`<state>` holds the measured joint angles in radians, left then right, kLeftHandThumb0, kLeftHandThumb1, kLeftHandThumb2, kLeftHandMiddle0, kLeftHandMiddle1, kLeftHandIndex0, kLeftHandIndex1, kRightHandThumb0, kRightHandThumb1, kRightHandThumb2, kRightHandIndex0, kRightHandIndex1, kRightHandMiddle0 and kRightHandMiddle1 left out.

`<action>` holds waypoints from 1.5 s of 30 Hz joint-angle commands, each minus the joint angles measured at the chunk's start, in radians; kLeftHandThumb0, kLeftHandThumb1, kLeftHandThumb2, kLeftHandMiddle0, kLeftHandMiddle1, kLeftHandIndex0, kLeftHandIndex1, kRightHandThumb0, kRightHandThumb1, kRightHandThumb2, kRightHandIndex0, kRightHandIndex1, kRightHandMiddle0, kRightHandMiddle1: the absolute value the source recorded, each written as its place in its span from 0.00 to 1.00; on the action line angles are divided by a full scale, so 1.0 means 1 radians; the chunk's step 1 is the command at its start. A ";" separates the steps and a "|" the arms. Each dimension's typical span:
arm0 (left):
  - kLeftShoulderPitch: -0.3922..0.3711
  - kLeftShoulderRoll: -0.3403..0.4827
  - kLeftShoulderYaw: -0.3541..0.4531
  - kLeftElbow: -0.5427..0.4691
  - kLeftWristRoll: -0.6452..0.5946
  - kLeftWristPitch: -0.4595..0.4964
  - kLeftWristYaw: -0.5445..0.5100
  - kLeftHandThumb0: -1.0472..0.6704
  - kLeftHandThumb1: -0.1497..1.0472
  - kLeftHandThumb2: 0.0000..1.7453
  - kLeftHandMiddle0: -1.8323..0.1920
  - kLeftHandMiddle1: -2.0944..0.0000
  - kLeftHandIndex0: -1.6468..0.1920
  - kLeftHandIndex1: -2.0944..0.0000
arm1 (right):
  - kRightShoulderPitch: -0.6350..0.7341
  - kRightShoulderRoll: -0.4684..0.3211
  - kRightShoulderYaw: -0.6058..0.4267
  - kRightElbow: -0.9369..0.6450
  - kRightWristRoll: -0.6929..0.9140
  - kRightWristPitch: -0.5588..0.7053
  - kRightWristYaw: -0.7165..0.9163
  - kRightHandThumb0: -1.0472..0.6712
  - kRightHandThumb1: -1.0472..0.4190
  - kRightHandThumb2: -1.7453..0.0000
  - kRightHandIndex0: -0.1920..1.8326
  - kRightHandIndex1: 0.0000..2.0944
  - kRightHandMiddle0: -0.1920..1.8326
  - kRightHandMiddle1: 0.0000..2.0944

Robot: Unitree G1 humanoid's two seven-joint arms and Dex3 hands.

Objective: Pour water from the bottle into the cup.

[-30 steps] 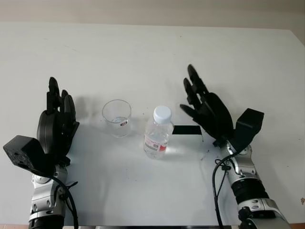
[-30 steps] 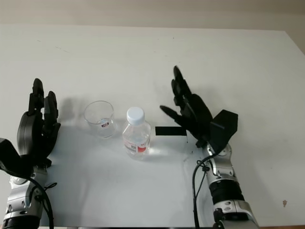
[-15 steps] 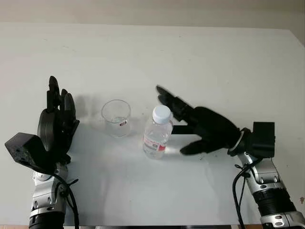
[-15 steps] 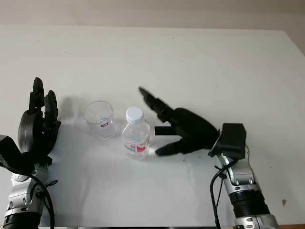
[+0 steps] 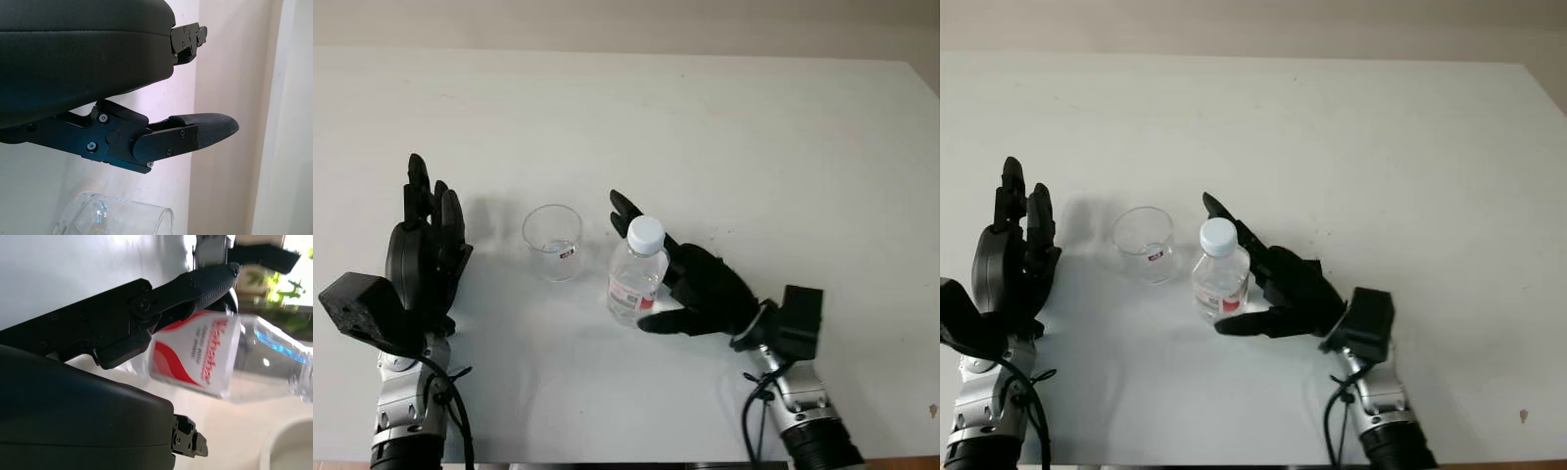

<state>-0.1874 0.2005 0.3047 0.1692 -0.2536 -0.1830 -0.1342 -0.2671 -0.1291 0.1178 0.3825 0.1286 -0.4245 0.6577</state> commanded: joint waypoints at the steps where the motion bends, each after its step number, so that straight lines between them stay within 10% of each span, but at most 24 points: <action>1: 0.003 -0.001 0.000 -0.004 0.003 -0.009 -0.001 0.22 1.00 0.32 0.96 0.97 0.98 0.97 | 0.031 0.039 0.017 0.058 -0.008 -0.024 -0.020 0.10 0.05 0.97 0.00 0.00 0.00 0.00; 28: -0.009 0.011 0.025 0.005 -0.024 -0.016 -0.025 0.22 1.00 0.32 0.98 0.98 1.00 0.98 | 0.082 0.051 0.030 0.017 -0.055 -0.004 -0.122 0.14 0.08 0.98 0.09 0.05 0.07 0.04; 30: -0.009 0.012 0.025 0.009 -0.020 -0.021 -0.027 0.22 1.00 0.32 0.99 0.98 1.00 0.98 | 0.094 0.049 0.033 -0.009 -0.070 0.035 -0.150 0.15 0.10 0.97 0.07 0.28 0.12 0.14; 32: -0.008 0.012 0.025 0.007 -0.017 -0.021 -0.023 0.21 1.00 0.31 0.99 0.98 1.00 0.98 | 0.100 0.043 0.036 -0.026 -0.081 0.071 -0.166 0.19 0.11 0.97 0.02 0.67 0.04 0.52; 35: -0.006 0.011 0.028 0.003 -0.018 -0.016 -0.018 0.21 1.00 0.31 0.99 0.98 1.00 0.98 | 0.103 0.039 0.035 -0.025 -0.100 0.070 -0.190 0.24 0.09 0.97 0.02 0.95 0.00 0.86; 45: 0.001 0.020 0.040 0.026 -0.025 -0.061 -0.043 0.22 1.00 0.31 0.99 0.97 0.99 0.97 | 0.086 0.031 0.049 0.012 -0.178 0.016 -0.272 0.27 0.00 0.96 0.30 1.00 0.15 1.00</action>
<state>-0.1907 0.2118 0.3403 0.1901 -0.2742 -0.2305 -0.1708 -0.2240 -0.0879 0.1570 0.3510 -0.0378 -0.4001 0.3897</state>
